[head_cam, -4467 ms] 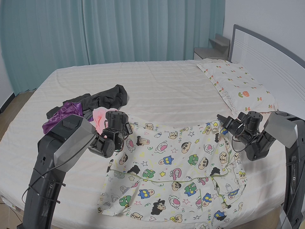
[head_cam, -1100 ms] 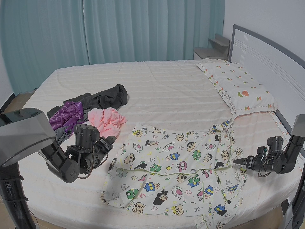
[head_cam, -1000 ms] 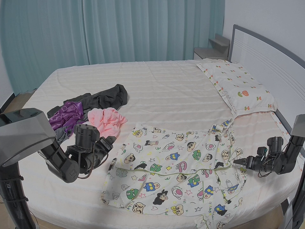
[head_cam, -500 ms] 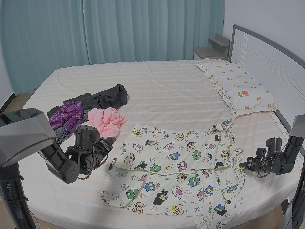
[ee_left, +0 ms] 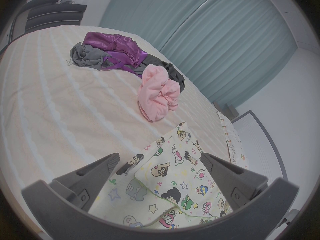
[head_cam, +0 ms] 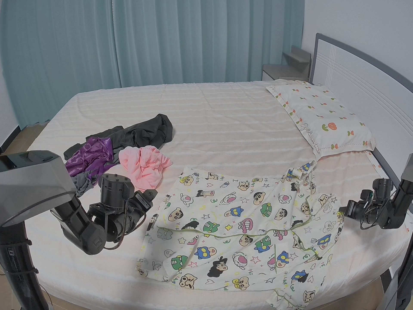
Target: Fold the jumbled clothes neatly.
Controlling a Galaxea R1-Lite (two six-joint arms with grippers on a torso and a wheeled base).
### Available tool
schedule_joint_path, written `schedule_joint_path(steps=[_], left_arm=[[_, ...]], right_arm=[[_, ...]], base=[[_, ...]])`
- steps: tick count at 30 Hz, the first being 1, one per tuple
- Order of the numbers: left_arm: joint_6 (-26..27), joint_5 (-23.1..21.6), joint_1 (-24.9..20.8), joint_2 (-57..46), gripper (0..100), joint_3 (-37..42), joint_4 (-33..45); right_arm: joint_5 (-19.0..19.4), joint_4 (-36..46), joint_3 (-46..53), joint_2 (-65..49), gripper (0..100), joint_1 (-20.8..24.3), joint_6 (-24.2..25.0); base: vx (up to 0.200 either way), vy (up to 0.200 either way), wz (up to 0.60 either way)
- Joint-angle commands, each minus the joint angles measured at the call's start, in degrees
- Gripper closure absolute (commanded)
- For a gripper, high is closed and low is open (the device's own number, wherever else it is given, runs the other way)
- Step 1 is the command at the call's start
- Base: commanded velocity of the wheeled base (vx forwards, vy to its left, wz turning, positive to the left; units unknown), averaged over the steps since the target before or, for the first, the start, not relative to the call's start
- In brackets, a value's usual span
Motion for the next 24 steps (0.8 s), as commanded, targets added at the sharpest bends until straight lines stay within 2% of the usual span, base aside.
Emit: schedule_joint_path(steps=[1, 9, 14, 15, 24], left_arm=[[0.02, 0.11, -1.42, 0.44, 0, 2.54, -1.56], [0.02, -0.16, -2.3, 0.44, 0, 4.56, -2.27], [-0.15, -0.33, -4.41, 0.35, 0, 6.23, -2.27], [-0.15, -0.33, -4.94, 0.35, 0, 6.67, -2.27], [-0.59, -1.12, -13.55, 0.53, 0, 11.77, -2.27]], right_arm=[[-0.01, 0.03, -2.44, 0.53, 100, -1.78, -1.13], [-0.01, 0.2, -5.87, 3.16, 100, -2.66, -2.0], [-0.1, 0.2, -7.89, 5.1, 100, -2.75, -1.92], [-0.19, 0.2, -8.42, 5.36, 0, -2.93, -1.92], [-0.01, -2.08, -4.55, 2.72, 0, -3.01, -0.95]], base=[[0.0, 0.0, 0.0], [0.0, 0.0, 0.0], [0.0, 0.0, 0.0], [0.0, 0.0, 0.0], [0.0, 0.0, 0.0]])
